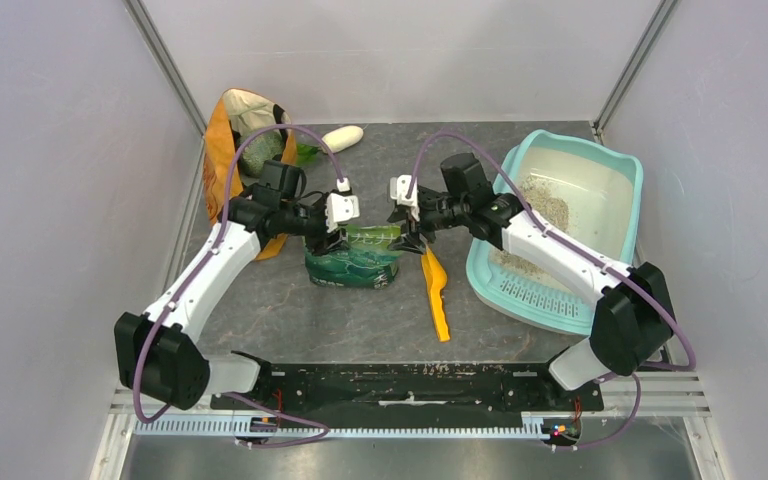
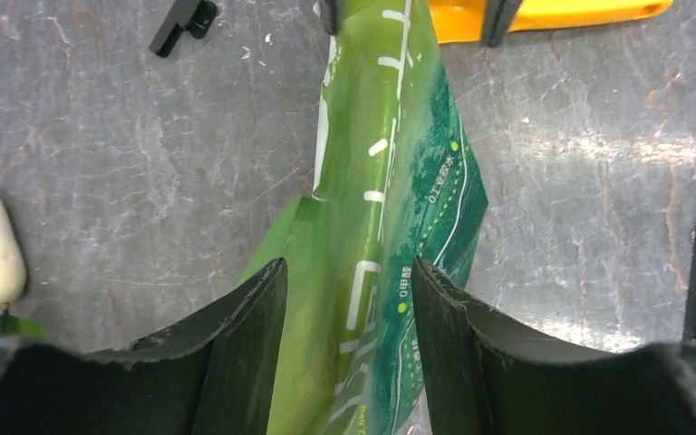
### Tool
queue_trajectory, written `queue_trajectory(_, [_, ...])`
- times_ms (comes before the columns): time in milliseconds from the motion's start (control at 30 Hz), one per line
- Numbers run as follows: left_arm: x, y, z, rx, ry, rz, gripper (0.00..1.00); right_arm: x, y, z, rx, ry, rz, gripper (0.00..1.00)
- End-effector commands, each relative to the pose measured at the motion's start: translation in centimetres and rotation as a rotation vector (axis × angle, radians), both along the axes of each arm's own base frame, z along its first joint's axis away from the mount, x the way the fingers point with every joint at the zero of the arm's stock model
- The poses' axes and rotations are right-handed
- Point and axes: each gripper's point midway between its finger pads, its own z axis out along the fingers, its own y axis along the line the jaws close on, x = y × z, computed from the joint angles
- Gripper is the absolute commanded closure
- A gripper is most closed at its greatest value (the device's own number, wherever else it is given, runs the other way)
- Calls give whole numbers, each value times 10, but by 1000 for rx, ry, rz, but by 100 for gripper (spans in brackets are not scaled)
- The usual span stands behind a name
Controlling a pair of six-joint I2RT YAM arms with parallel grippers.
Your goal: Fill the litter box with clean litter
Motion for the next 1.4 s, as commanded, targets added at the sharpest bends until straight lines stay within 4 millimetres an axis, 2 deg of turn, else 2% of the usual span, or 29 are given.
queue_trajectory(0, [8,8,14,53,-130,-37,41,-5,9,-6,-11,-93,57,42])
queue_trajectory(133, [13,11,6,86,-135,-36,43,2,10,-35,-82,-115,57,41])
queue_trajectory(300, [12,14,-3,114,-109,-50,46,11,6,-57,-150,-125,47,53])
queue_trajectory(367, [7,15,-6,122,-103,-81,48,14,6,-59,-160,-126,40,64])
queue_trajectory(400, [3,16,-9,131,-100,-104,52,15,6,-59,-160,-124,38,74])
queue_trajectory(467, [-4,19,-12,141,-87,-140,67,13,7,-56,-157,-114,48,96])
queue_trajectory(500, [-8,21,-13,144,-70,-158,73,11,7,-52,-147,-95,54,100])
queue_trajectory(600, [-19,24,-4,105,-37,-211,91,0,0,-34,-137,22,120,100])
queue_trajectory(667, [-19,27,-3,103,-19,-209,97,-11,-6,-33,-163,139,163,100])
queue_trajectory(700, [-17,29,-6,111,-9,-206,98,-11,-6,-30,-170,163,181,100])
queue_trajectory(800, [-14,34,-19,145,22,-203,98,-14,-9,-47,-221,250,186,100])
queue_trajectory(867, [-13,34,-20,141,19,-202,94,-14,-11,-54,-233,267,170,99])
queue_trajectory(933, [-10,33,-17,131,4,-177,78,-13,-12,-51,-242,277,134,76])
queue_trajectory(1000, [-6,32,-12,124,-14,-155,62,-8,-16,-39,-232,293,81,49])
queue_trajectory(1067, [-4,31,-6,114,-26,-137,54,4,-22,-19,-209,307,7,34])
queue_trajectory(1100, [-1,30,-3,106,-32,-125,51,13,-26,-9,-193,310,-31,30])
queue_trajectory(1167, [1,28,3,89,-41,-115,46,28,-37,9,-152,312,-88,27])
queue_trajectory(1233, [3,24,11,64,-53,-104,35,49,-50,16,-134,298,-166,28])
queue_trajectory(1300, [4,21,18,47,-72,-100,31,79,-67,9,-153,247,-283,32])
queue_trajectory(1333, [4,20,21,38,-81,-96,23,91,-74,4,-171,217,-327,34])
queue_trajectory(1367, [5,19,24,34,-92,-91,22,108,-83,-5,-204,172,-402,38])
